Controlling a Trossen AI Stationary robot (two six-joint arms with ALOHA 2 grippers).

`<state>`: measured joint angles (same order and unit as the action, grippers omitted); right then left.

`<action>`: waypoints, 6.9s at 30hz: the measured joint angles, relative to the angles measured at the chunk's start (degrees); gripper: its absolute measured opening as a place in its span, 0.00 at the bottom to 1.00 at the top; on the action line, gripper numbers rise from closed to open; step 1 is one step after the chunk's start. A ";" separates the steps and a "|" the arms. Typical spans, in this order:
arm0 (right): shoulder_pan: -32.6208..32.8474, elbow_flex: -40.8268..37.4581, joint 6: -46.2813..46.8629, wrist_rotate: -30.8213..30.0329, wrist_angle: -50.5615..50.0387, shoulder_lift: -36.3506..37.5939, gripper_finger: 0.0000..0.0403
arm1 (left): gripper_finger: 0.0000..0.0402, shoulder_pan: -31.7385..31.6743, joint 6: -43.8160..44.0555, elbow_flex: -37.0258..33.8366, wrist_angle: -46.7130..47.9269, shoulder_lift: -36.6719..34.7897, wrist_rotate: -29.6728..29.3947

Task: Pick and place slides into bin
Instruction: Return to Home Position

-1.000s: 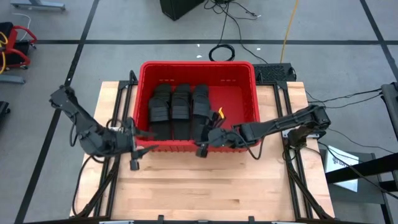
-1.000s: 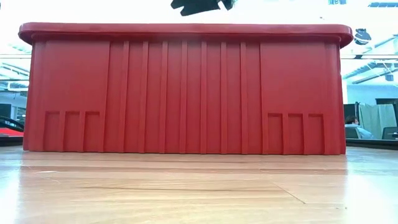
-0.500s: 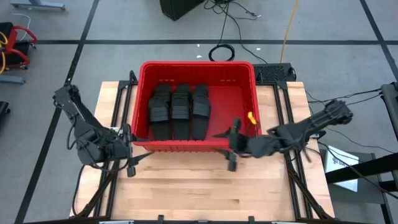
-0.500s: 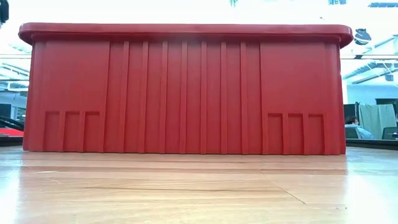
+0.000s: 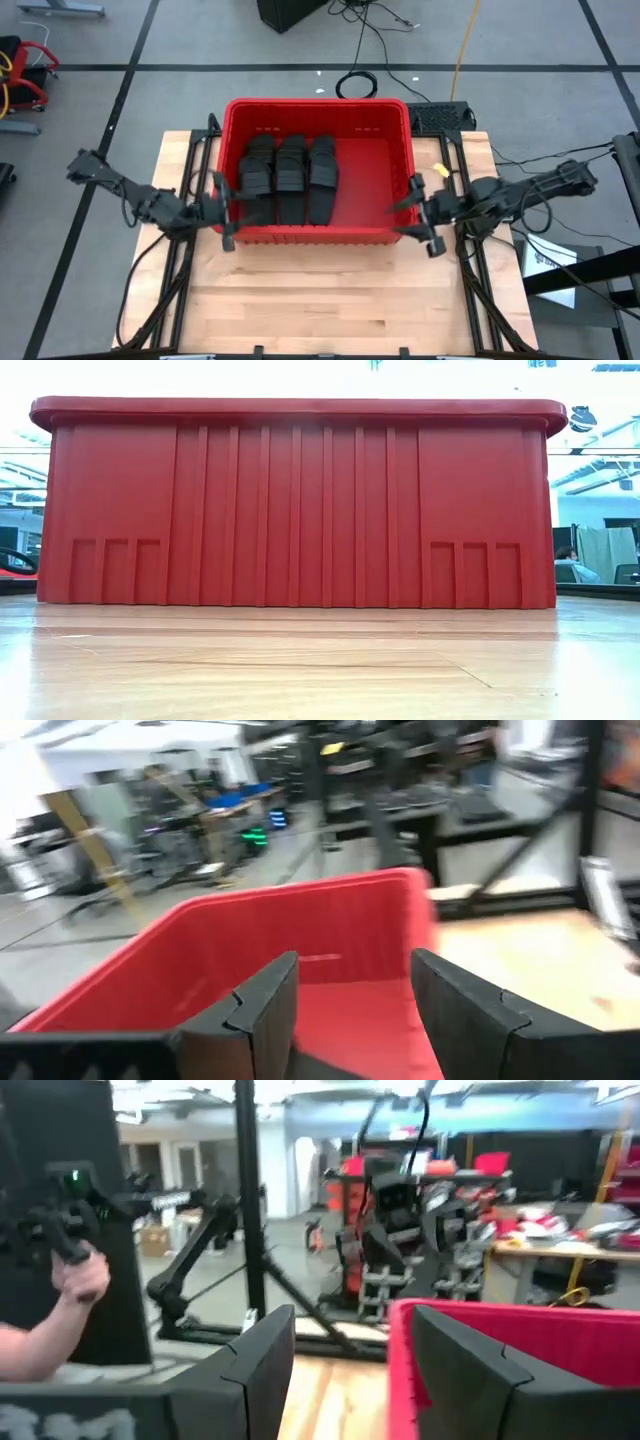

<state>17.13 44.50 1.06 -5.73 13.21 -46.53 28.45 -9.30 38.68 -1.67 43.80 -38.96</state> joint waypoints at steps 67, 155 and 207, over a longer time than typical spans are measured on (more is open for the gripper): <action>-8.16 -26.11 -3.29 1.25 -1.64 45.92 0.48 | 0.50 -34.37 4.33 -24.03 -10.46 -26.24 25.49; -8.14 -43.51 -6.29 -13.71 -1.65 46.46 0.48 | 0.50 -34.87 1.90 -38.04 -35.87 -26.26 28.46; -8.16 -43.55 -6.29 -13.71 3.20 46.33 0.48 | 0.50 -34.87 0.59 -38.04 -35.78 -26.26 25.36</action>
<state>8.97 0.95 -5.23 -19.44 16.40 -0.21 -6.42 -8.71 0.64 -37.45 17.54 -13.61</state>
